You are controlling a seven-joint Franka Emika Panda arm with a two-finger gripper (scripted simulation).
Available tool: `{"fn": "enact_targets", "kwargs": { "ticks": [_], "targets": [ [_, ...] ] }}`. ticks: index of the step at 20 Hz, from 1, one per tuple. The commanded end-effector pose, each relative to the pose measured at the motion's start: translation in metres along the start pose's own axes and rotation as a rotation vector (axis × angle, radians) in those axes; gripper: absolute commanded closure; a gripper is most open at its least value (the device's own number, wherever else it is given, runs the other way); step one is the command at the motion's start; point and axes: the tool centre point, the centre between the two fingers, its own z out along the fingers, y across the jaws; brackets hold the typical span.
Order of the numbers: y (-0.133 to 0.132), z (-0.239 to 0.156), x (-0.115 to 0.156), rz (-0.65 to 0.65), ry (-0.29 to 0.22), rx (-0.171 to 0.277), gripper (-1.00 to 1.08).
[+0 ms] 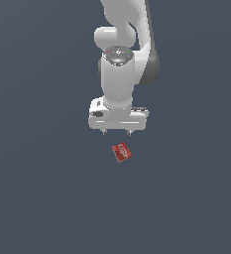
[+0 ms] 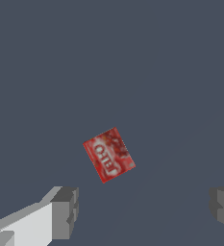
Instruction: Pick up the object and move it to a goal position.
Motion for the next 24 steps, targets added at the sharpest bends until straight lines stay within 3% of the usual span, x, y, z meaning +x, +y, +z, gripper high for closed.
{"fn": "enact_targets", "kwargs": {
  "ticks": [1,16,24],
  "targets": [
    [0.0,0.0,0.0,0.0,0.0,0.0,-0.92],
    [-0.01,0.008,-0.008,-0.061,-0.025,-0.02,-0.92],
    [-0.013,0.033,-0.007,-0.145,-0.028,-0.019,-0.92]
  ]
}}
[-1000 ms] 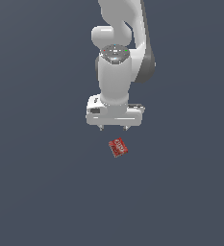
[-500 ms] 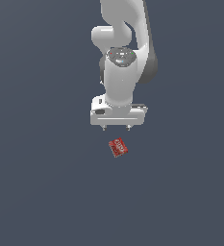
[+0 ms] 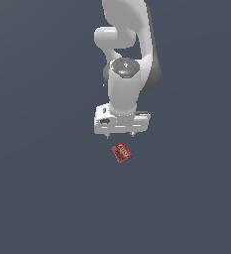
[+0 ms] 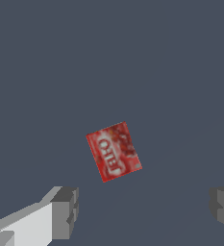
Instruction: Pick up the object and move it to a goal position.
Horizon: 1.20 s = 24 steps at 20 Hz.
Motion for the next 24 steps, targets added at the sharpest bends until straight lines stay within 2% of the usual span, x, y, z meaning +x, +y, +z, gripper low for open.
{"fn": "enact_targets", "kwargs": {
  "ticks": [1,13,24],
  "targets": [
    [-0.001,0.012,0.0,-0.038,-0.002,0.001,-0.92],
    [-0.012,0.085,-0.001,-0.283,-0.005,0.012,-0.92],
    [-0.015,0.104,-0.003,-0.34,-0.006,0.017,-0.92]
  ]
}}
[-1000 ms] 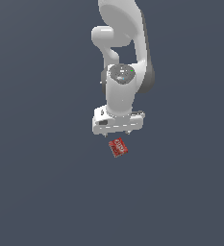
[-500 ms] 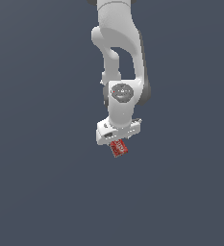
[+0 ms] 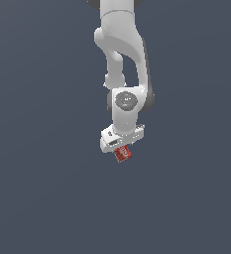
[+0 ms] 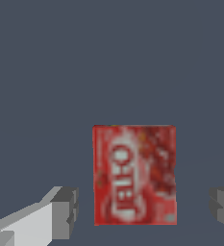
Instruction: Pick up the object and move it to a goal position.
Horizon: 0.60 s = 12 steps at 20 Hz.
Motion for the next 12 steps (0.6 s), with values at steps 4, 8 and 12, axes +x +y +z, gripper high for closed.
{"fn": "enact_targets", "kwargs": {
  "ticks": [4,8,12],
  "targets": [
    [0.0,0.008,0.0,-0.001,0.001,0.0,-0.92],
    [-0.001,0.027,-0.001,-0.003,0.001,0.0,-0.92],
    [-0.001,0.044,-0.001,-0.005,0.001,0.0,-0.92]
  ]
}}
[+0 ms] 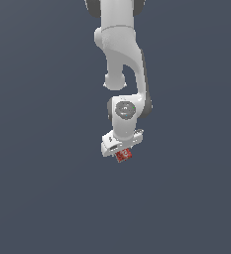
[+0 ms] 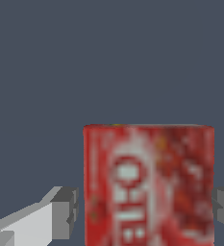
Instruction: Pick up the object and move it to a goal position.
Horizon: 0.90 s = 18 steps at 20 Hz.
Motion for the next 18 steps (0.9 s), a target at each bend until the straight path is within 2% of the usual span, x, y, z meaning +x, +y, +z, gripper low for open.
{"fn": "enact_targets", "kwargs": {
  "ticks": [1,5,6,18],
  "targets": [
    [0.0001,0.0086,0.0003,-0.001,0.001,0.0,-0.92],
    [0.0006,0.0126,0.0011,-0.001,0.001,0.0,-0.92],
    [0.0006,0.0126,0.0011,-0.001,0.001,0.0,1.08],
    [0.0013,0.0092,0.0037,-0.003,0.008,-0.003,1.08]
  ]
}}
